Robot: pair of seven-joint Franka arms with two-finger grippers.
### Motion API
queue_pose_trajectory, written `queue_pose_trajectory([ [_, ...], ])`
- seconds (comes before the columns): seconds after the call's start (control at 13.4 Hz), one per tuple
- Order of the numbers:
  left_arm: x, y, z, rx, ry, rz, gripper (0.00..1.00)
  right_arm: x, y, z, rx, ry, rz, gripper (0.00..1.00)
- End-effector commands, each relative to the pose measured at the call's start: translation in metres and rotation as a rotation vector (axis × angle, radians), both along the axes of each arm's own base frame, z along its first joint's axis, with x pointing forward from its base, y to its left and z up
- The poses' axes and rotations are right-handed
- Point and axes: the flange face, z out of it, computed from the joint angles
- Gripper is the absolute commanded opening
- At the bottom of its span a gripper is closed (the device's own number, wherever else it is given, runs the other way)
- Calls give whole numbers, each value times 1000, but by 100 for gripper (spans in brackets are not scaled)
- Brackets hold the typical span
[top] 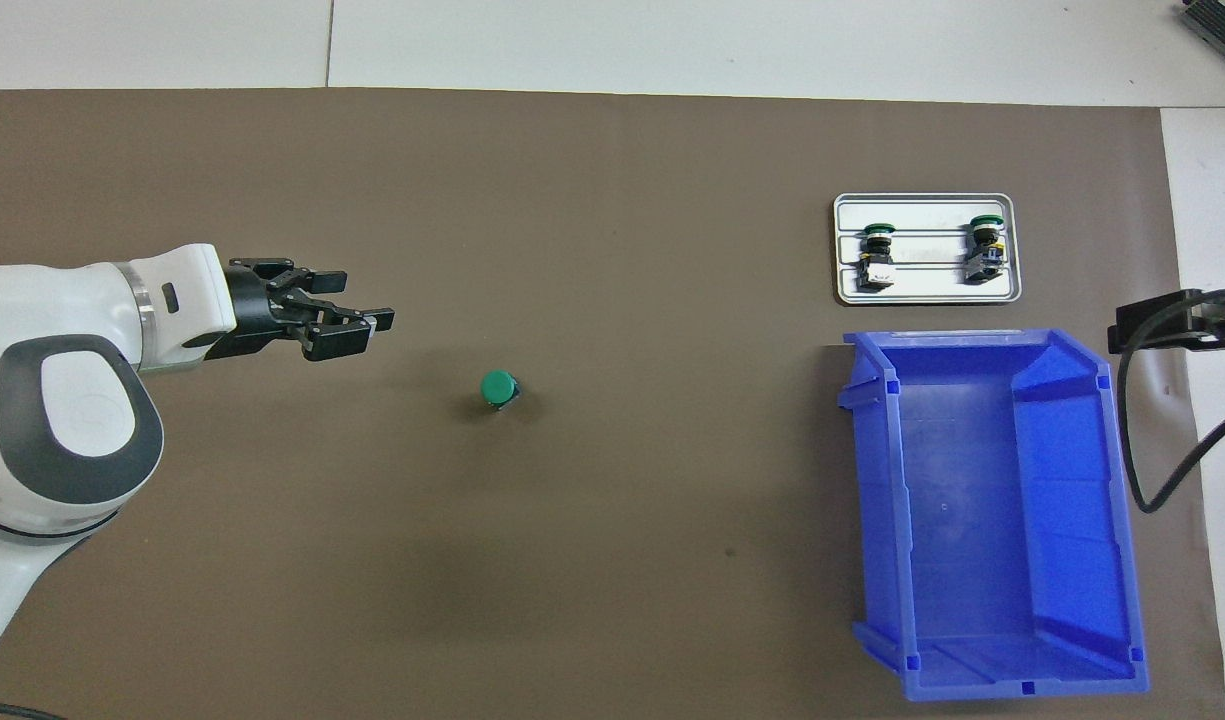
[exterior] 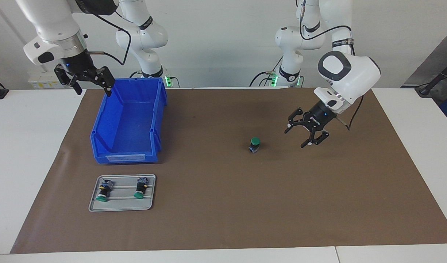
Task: Place and press button with both arms
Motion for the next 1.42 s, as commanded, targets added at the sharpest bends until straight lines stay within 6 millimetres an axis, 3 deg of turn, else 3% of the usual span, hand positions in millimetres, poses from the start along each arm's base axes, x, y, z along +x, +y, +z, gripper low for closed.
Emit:
queue_pose_trajectory([
  [0.0, 2, -24, 15, 71, 31, 19, 69, -8, -1, 1, 25, 5, 12, 100],
  [0.15, 0, -48, 20, 145, 52, 28, 50, -8, 0, 1, 25, 5, 14, 100],
  [0.22, -3, -59, 21, 188, 52, 18, 34, -8, 0, 1, 25, 5, 14, 100],
  [0.3, -8, -71, 19, 227, 55, 5, 1, -8, -1, 1, 25, 5, 12, 100],
  [0.52, -24, -105, 12, 329, 50, -46, 0, -8, -1, 1, 25, 5, 12, 100],
  [0.82, -45, -145, -13, 417, 94, -8, 0, -8, 0, 1, 26, 5, 14, 100],
  [1.05, -55, -157, -30, 475, 99, -23, 0, -8, -1, 1, 25, 5, 12, 100],
  [1.12, -59, -171, -49, 492, 129, -17, 0, -8, 0, 1, 26, 5, 14, 100],
  [1.35, -55, -180, -69, 529, 111, 11, 0, -8, -1, 1, 25, 5, 12, 100],
])
